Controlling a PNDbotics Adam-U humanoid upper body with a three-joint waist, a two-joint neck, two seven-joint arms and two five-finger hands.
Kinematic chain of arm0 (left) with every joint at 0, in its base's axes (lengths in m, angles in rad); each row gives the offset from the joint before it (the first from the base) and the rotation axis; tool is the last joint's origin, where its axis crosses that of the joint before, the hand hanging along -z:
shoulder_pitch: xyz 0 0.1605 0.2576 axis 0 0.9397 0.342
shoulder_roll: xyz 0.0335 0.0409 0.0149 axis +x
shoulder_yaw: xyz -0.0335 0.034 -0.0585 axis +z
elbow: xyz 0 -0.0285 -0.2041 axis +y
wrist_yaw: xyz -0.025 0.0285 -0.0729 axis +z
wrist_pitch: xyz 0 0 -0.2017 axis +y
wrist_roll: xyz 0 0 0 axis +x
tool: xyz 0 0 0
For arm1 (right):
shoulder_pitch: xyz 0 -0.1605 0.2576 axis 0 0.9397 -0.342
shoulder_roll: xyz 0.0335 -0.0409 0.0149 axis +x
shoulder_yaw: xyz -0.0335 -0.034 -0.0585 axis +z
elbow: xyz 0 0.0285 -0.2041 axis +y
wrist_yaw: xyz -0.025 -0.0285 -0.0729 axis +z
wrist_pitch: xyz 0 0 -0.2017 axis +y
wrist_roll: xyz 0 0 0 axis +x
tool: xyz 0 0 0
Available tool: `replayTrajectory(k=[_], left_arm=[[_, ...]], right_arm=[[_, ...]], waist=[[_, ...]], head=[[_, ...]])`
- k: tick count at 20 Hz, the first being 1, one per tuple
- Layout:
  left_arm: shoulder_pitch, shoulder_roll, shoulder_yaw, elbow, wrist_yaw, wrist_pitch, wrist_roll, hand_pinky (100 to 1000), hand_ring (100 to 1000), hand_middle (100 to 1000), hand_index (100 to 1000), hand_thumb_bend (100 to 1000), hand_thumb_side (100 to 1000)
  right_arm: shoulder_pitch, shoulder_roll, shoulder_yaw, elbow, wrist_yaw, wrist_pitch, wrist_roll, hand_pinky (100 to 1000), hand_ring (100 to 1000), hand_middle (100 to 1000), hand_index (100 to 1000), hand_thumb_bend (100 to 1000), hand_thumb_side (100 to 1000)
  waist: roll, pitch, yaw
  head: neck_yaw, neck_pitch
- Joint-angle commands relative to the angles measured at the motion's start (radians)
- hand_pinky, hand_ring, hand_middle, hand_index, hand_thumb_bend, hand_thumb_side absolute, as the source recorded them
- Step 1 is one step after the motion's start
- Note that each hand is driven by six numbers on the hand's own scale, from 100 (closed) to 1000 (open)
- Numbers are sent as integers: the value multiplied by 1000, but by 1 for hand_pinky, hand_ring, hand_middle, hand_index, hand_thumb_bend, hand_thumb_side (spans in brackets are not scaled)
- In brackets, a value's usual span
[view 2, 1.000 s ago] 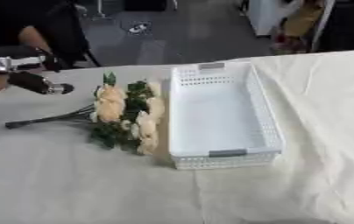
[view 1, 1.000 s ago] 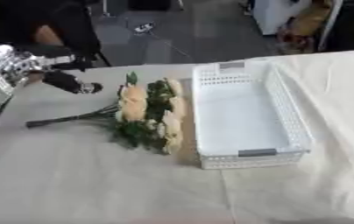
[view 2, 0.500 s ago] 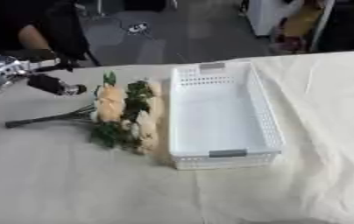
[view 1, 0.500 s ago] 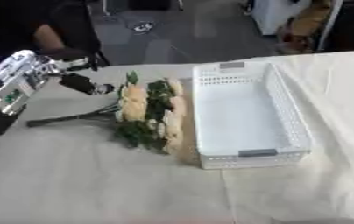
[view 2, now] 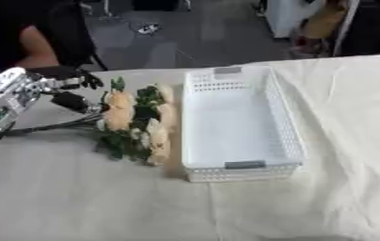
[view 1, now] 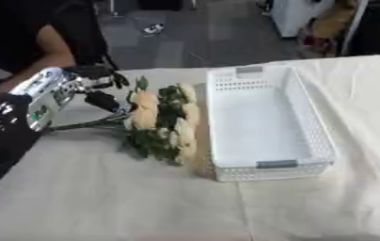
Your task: Pick up objects on the table and place them in the box.
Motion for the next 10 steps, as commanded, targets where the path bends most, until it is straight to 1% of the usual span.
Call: replayTrajectory(k=[1, 10], left_arm=[[-18, 15, -10, 9, -13, -22, -15, 960, 862, 819, 938, 852, 808], [-23, 34, -41, 34, -27, -69, -87, 987, 874, 817, 925, 859, 777]], right_arm=[[-15, -17, -3, -16, -4, -3, 1, 724, 787, 844, 986, 100, 423], [-16, -19, -2, -16, -4, -4, 2, 724, 787, 844, 986, 100, 421]], waist=[[-4, -4, -2], [-2, -4, -4]], head=[[7, -1], [9, -1]])
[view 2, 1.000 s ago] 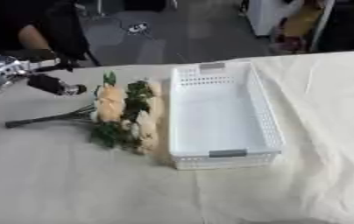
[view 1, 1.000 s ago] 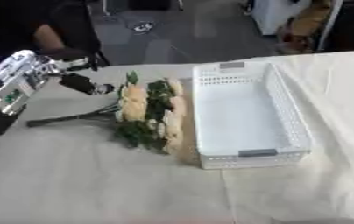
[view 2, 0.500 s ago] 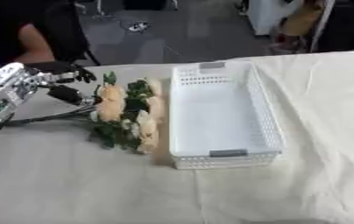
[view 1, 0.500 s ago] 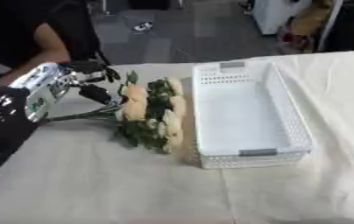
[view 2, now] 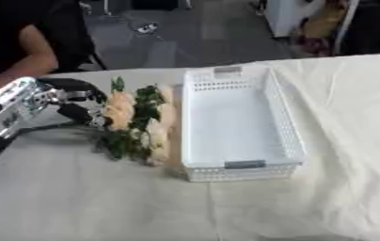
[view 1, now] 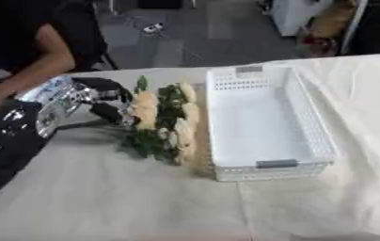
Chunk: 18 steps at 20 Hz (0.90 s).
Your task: Pick up objects on the table and place them in the box.
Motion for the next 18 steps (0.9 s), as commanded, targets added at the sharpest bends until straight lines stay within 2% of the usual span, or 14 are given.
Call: replayTrajectory(k=[1, 10, 18], left_arm=[[-22, 44, -4, 5, -10, -17, -27, 992, 877, 817, 924, 869, 778], [-37, 47, -18, 30, -29, -49, -68, 1000, 880, 814, 916, 883, 769], [-54, 7, -20, 46, -52, -55, -63, 991, 881, 819, 916, 834, 699]], right_arm=[[-16, -19, -1, -16, -4, -4, 3, 724, 787, 844, 986, 100, 421], [-17, -21, 0, -16, -4, -4, 4, 724, 787, 844, 986, 100, 421], [-19, -19, 0, -16, -6, -6, 3, 724, 787, 844, 986, 100, 421]], waist=[[-2, -6, -1], [0, -6, -3], [-2, -5, -4]], head=[[9, -1], [10, -1], [9, -1]])
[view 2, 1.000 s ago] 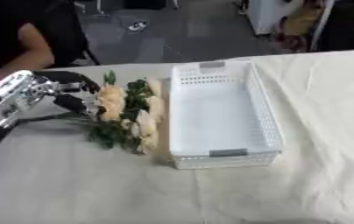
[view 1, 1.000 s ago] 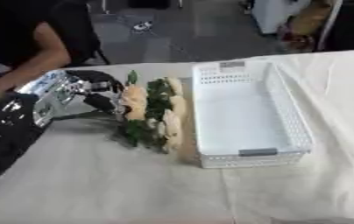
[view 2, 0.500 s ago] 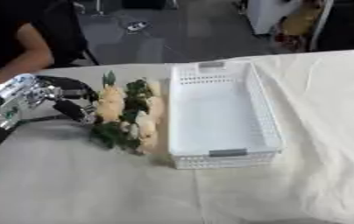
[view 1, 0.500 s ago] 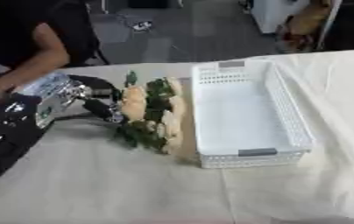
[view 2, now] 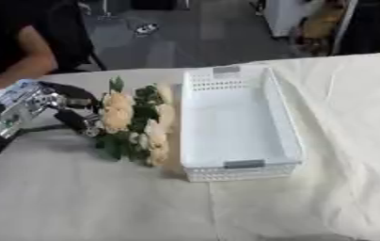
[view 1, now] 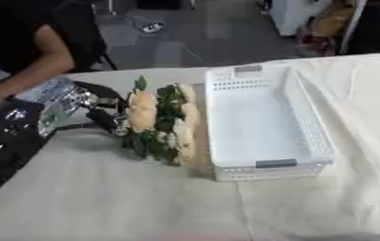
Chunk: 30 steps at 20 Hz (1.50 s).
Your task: Pick up objects on the table and place them in the box.
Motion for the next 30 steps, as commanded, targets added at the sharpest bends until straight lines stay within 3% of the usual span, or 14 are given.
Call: replayTrajectory(k=[1, 13, 23, 25, 28, 29, 30], left_arm=[[-30, 5, 1, 1, -17, -6, 3, 992, 881, 818, 915, 827, 685], [-64, -69, -25, 39, -132, -55, -15, 1000, 863, 795, 901, 826, 643], [-63, -101, -17, 65, -258, -81, -6, 1000, 851, 792, 897, 784, 523], [-62, -106, -14, 68, -293, -81, 11, 963, 788, 749, 864, 767, 463], [-62, -117, -4, 68, -367, -74, 78, 753, 588, 613, 739, 700, 274], [-61, -122, -1, 72, -391, -71, 106, 764, 601, 620, 746, 702, 284], [-63, -127, 4, 77, -414, -66, 136, 615, 484, 538, 660, 669, 176]], right_arm=[[-19, -19, -1, -16, -5, -2, -1, 724, 787, 844, 986, 100, 420], [-23, -15, 1, -16, -6, -2, 1, 724, 786, 844, 987, 100, 422], [-25, -12, 1, -16, -6, -2, 0, 724, 786, 844, 987, 100, 421], [-25, -12, 1, -16, -6, -3, 0, 724, 786, 844, 987, 100, 421], [-25, -11, 0, -16, -6, -3, -1, 724, 786, 843, 987, 100, 421], [-25, -11, 0, -16, -6, -3, -1, 724, 786, 843, 987, 100, 421], [-26, -11, 0, -16, -6, -3, -1, 724, 786, 843, 986, 100, 421]], waist=[[-4, -5, -1], [-5, -2, -2], [-7, 0, -1], [-7, 0, -1], [-8, 2, -2], [-8, 2, -2], [-9, 2, -2]], head=[[9, -1], [13, -1], [14, -1], [15, -1], [15, -1], [15, -1], [15, -1]])
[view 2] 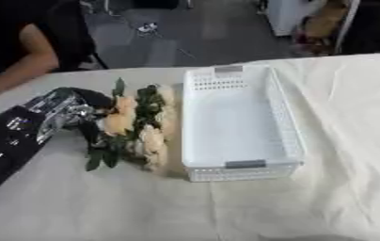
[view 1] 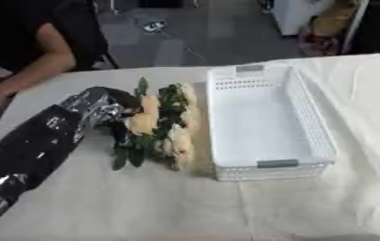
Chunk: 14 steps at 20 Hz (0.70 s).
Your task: Pick up objects on the table and place them in the box.
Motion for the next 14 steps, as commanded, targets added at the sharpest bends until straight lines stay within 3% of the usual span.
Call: replayTrajectory(k=[1, 2, 3, 4, 5, 6, 7, 8, 9, 10, 11, 14], left_arm=[[-13, 6, 26, 8, -80, 17, 96, 615, 484, 538, 660, 669, 176], [-14, -1, 33, 12, -104, 28, 143, 510, 385, 466, 568, 619, 100], [-13, -7, 40, 18, -126, 42, 193, 521, 394, 471, 577, 625, 100], [-12, -14, 48, 26, -144, 57, 244, 410, 304, 392, 482, 538, 100], [-10, -21, 55, 34, -156, 74, 293, 386, 289, 376, 466, 510, 100], [-9, -28, 65, 40, -161, 93, 342, 287, 236, 327, 411, 326, 100], [-5, -36, 76, 46, -157, 115, 392, 287, 236, 327, 411, 326, 100], [0, -44, 89, 50, -144, 139, 442, 103, 150, 255, 344, 100, 118], [7, -52, 106, 51, -118, 168, 496, 103, 150, 255, 344, 100, 118], [14, -58, 116, 54, -89, 191, 541, 100, 100, 165, 268, 100, 394], [24, -64, 133, 53, -49, 219, 585, 100, 100, 143, 249, 100, 440], [56, -77, 168, 53, 97, 284, 663, 100, 100, 100, 207, 100, 452]], right_arm=[[-17, -11, -6, -16, -2, -2, -2, 724, 786, 843, 986, 100, 421], [-18, -11, -6, -16, -2, -3, -3, 724, 786, 843, 986, 100, 421], [-18, -11, -7, -16, -2, -3, -3, 724, 786, 843, 986, 100, 421], [-18, -10, -7, -16, -2, -3, -4, 724, 786, 843, 986, 100, 421], [-18, -10, -7, -16, -2, -3, -4, 724, 786, 843, 986, 100, 420], [-18, -10, -7, -16, -2, -3, -5, 724, 786, 843, 986, 100, 421], [-18, -9, -8, -16, -2, -3, -5, 724, 786, 843, 986, 100, 421], [-18, -9, -8, -16, -2, -3, -6, 724, 786, 843, 986, 100, 421], [-18, -8, -9, -16, -1, -4, -6, 724, 786, 843, 986, 100, 421], [-19, -8, -9, -16, -1, -4, -7, 724, 786, 843, 986, 100, 421], [-19, -8, -10, -16, -1, -4, -7, 724, 786, 843, 986, 100, 421], [-19, -7, -11, -16, -1, -4, -8, 724, 786, 843, 986, 100, 420]], waist=[[-6, -5, -1], [-7, -5, -1], [-7, -4, -1], [-8, -4, 0], [-8, -3, 0], [-9, -3, 0], [-9, -2, 0], [-10, -2, 1], [-11, -1, 1], [-12, 0, 2], [-12, 1, 2], [-13, 2, 4]], head=[[8, -1], [8, -1], [8, -1], [8, -1], [9, -1], [9, -1], [9, -1], [7, -1], [6, -1], [6, -1], [5, -1], [2, -1]])
